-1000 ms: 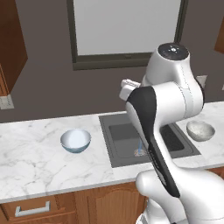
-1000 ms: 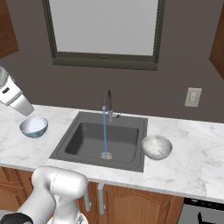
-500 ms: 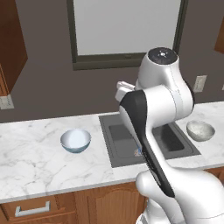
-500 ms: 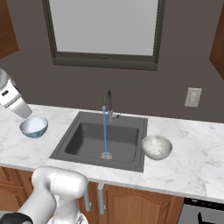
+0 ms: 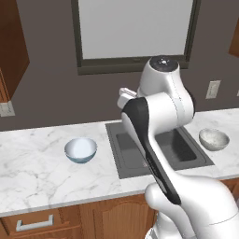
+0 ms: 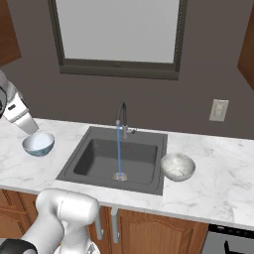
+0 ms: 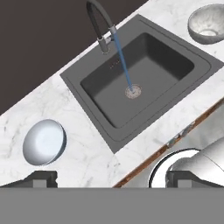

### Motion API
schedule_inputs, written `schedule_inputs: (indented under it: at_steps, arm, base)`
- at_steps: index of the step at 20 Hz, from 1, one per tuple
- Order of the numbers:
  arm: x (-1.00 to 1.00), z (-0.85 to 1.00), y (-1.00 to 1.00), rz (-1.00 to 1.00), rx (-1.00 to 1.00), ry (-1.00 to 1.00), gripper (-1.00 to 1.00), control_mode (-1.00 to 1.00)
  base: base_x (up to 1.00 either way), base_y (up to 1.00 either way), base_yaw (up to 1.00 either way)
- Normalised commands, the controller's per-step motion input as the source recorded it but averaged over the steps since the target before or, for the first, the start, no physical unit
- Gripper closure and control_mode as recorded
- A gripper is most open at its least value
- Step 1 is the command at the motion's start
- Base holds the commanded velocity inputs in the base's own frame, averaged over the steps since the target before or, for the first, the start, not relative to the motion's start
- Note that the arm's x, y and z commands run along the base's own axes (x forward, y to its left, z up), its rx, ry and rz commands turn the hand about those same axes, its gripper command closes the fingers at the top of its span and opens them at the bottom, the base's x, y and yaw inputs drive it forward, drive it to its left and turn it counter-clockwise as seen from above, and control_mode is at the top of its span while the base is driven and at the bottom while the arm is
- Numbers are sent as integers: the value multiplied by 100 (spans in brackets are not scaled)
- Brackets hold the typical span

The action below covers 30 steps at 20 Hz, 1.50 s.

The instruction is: Rinse each bowl for a few seconds and place them down in the sink or on the counter.

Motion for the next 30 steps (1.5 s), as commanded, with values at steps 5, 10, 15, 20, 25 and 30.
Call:
schedule_inputs:
  at_steps: [5, 10, 15, 20, 25, 30]
  arm:
    - [24, -16, 13, 2, 5, 0, -100, -100]
    - [22, -19, 17, 2, 1, 2, -100, -100]
    - [20, -22, 19, 1, -4, 6, -100, -100]
    - [23, -21, 14, 2, -2, 10, -100, -100]
    - [24, -20, 6, 2, 0, 12, -100, -100]
    - [25, -24, 5, 3, 0, 13, -100, -100]
  base:
    - [0, 0, 0]
    - [0, 0, 0]
    - [0, 0, 0]
    - [0, 0, 0]
    - [0, 0, 0]
    - [0, 0, 0]
